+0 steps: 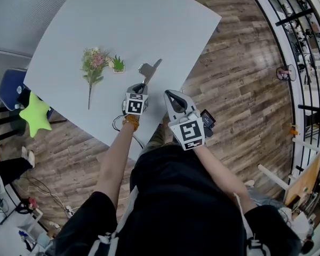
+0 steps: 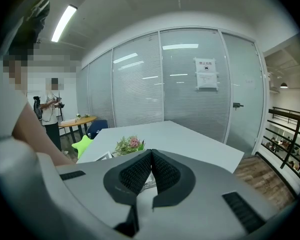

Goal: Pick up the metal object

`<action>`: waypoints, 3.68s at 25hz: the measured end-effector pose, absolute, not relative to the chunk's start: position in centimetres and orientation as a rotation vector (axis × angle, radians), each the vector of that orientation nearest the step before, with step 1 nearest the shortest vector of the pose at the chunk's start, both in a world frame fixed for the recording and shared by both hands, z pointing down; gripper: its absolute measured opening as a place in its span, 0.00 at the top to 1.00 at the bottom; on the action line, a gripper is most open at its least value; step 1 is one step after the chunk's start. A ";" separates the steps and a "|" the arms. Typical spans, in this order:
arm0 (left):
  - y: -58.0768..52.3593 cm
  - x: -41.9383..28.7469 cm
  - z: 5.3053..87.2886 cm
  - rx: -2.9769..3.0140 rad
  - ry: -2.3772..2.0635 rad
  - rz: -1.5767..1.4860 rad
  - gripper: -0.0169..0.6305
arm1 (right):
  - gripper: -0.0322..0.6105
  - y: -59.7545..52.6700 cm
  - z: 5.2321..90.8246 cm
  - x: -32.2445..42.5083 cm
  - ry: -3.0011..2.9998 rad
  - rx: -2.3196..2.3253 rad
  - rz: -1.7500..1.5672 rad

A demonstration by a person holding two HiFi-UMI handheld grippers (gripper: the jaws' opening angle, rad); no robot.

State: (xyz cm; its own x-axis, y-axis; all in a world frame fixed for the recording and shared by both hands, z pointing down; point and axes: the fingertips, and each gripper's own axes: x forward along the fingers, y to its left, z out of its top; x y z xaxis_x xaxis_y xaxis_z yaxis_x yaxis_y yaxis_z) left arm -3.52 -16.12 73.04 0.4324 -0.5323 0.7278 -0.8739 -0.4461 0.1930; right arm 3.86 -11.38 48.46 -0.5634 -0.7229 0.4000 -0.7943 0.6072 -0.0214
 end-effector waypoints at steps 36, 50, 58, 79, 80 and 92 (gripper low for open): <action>-4.0 -5.9 71.6 2.103 -1.174 0.762 0.72 | 0.95 -7.4 49.4 1.8 -2.537 1.150 0.313; -10.5 -4.9 69.4 2.214 -1.159 0.699 0.55 | 0.95 -7.7 49.2 3.1 -2.509 1.205 0.318; -11.3 -3.5 70.5 2.174 -1.092 0.740 0.59 | 0.95 -7.7 49.4 3.4 -2.497 1.208 0.325; -10.4 -3.1 72.6 2.135 -1.023 0.811 0.67 | 0.95 -7.0 50.0 3.0 -2.498 1.177 0.338; -10.3 -3.0 72.6 2.154 -1.031 0.846 0.67 | 0.95 -7.0 50.0 2.9 -2.498 1.176 0.339; -9.6 -2.3 72.3 2.263 -1.081 0.904 0.77 | 0.95 -6.8 50.3 2.8 -2.497 1.165 0.346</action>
